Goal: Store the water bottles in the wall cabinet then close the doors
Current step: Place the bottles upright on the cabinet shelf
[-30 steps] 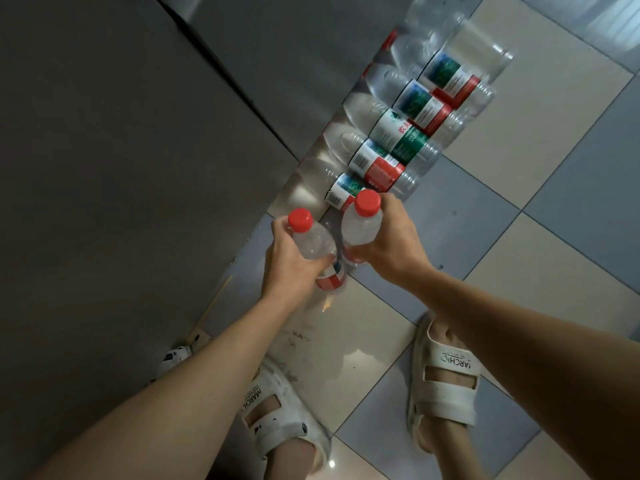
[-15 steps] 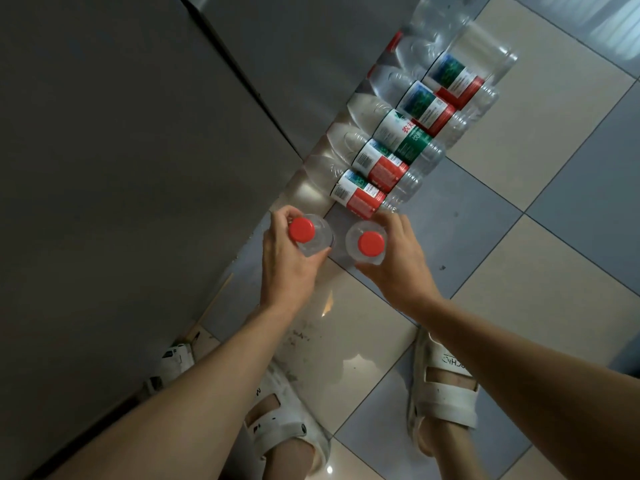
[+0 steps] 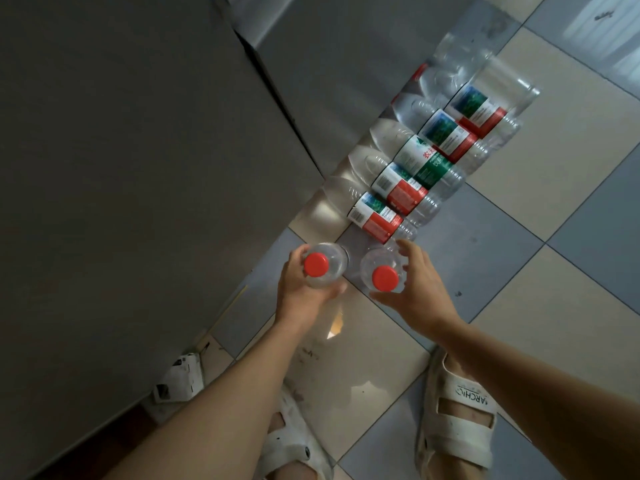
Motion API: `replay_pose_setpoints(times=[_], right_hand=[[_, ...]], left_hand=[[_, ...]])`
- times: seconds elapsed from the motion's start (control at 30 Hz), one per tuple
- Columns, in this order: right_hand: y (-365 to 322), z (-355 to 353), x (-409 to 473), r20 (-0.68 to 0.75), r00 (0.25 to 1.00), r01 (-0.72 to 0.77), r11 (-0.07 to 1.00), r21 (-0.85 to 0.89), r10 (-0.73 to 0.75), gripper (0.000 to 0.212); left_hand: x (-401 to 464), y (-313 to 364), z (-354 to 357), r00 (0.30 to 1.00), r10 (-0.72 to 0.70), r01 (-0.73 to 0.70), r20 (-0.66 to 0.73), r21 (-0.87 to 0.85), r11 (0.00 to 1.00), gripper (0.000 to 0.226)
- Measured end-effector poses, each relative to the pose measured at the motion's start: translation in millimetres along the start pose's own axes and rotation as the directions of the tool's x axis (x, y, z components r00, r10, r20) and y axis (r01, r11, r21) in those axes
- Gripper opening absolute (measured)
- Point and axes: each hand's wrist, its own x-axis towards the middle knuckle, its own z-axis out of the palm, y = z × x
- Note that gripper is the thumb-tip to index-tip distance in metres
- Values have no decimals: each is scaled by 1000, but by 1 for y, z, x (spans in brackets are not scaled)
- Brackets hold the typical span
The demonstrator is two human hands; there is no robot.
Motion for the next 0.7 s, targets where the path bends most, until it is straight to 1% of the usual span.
replay_pose_setpoints(times=[0.07, 0.13, 0.2, 0.3, 0.43, 0.53, 0.63, 0.7], right_hand=[[4, 3, 5, 7, 1000, 19, 1000, 15, -19, 104], [6, 6, 9, 19, 998, 61, 998, 32, -62, 97], [6, 9, 10, 15, 996, 90, 993, 79, -91, 84], [4, 12, 9, -3, 996, 91, 984, 153, -92, 75], [-3, 12, 4, -29, 1000, 2, 952, 307, 8, 66], [-16, 4, -7, -47, 996, -53, 909, 412, 80, 69], [-36, -13, -23, -38, 993, -83, 880, 467, 114, 69], [-53, -32, -32, -38, 993, -84, 874, 479, 116, 68]], left_hand=[[6, -4, 5, 1000, -1, 2, 23, -17, 1000, 90], [10, -10, 11, 1000, -23, 23, 17, -36, 999, 82], [12, -14, 17, 999, -52, 52, -10, -45, 998, 76], [11, -13, 21, 994, -88, 85, -64, -52, 995, 69], [-1, -7, 17, 997, -57, 53, -59, -60, 997, 65], [-15, 9, 7, 999, -34, 33, -41, -40, 999, 64], [-38, 38, -10, 1000, -16, 16, -24, -30, 999, 60], [-52, 62, -20, 1000, 5, -5, -8, -33, 999, 52]])
